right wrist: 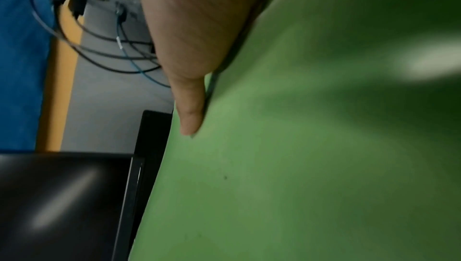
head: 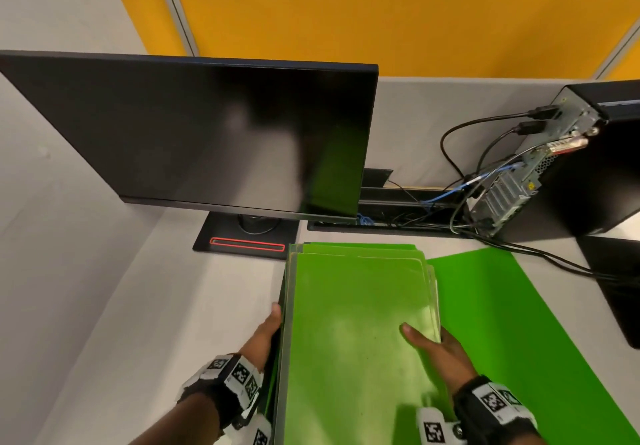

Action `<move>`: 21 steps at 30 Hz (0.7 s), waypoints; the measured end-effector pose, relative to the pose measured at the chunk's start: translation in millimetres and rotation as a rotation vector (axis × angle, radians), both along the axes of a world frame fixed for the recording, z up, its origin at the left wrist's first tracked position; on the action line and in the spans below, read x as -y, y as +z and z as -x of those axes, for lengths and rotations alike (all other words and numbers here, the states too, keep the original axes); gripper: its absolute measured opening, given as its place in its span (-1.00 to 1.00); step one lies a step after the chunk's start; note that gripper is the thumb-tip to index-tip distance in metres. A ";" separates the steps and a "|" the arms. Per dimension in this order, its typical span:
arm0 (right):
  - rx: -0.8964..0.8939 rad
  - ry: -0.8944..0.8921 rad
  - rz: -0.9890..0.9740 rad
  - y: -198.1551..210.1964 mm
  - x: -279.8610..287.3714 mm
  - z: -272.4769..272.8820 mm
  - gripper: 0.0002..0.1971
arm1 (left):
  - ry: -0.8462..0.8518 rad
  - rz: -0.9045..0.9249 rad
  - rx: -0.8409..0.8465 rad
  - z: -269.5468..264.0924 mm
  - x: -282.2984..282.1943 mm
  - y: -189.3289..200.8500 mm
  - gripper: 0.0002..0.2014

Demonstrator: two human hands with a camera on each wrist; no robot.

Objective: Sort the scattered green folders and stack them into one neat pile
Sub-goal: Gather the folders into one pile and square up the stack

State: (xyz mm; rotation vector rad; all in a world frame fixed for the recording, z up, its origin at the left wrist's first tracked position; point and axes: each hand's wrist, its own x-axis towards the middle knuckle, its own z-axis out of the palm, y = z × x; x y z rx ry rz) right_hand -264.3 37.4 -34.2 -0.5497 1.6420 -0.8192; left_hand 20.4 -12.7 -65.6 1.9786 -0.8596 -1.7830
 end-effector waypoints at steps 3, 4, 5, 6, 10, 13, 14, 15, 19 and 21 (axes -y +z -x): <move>-0.006 -0.004 -0.021 -7.4 1.8 -1.1 -0.24 | -0.127 -0.028 0.065 1.4 -3.7 2.2 -0.20; -0.014 -0.006 -0.013 -9.5 2.0 -2.3 -0.24 | -0.211 0.022 0.128 -0.4 -3.6 -5.9 0.07; -0.033 -0.017 -0.023 -16.1 2.3 -3.0 -0.18 | -0.254 0.068 0.182 -4.9 -1.5 -24.9 0.25; -0.052 -0.005 -0.021 -21.0 2.1 -3.5 -0.09 | -0.294 0.057 0.191 -8.7 1.2 -36.9 0.32; -0.103 0.075 0.011 -28.9 5.4 -4.2 -0.31 | -0.278 0.009 0.002 -1.6 5.1 1.9 0.10; -0.144 0.198 -0.022 -19.7 8.7 -2.5 -0.36 | -0.320 0.017 0.042 -5.1 2.6 -4.8 0.09; -0.191 0.267 -0.041 -14.3 10.8 -0.1 -0.38 | -0.346 0.023 0.076 -6.4 -0.2 -4.5 0.12; -0.284 0.370 -0.066 -11.3 14.1 5.7 -0.37 | -0.358 0.019 0.102 -9.2 -2.2 -5.0 0.11; -0.775 0.425 0.049 -2.1 30.1 51.7 -0.56 | -0.346 -0.068 0.104 -9.5 -2.6 11.1 0.13; -0.959 0.418 0.020 -11.1 30.0 79.9 -0.55 | -0.365 -0.085 0.104 -8.1 0.1 15.4 0.20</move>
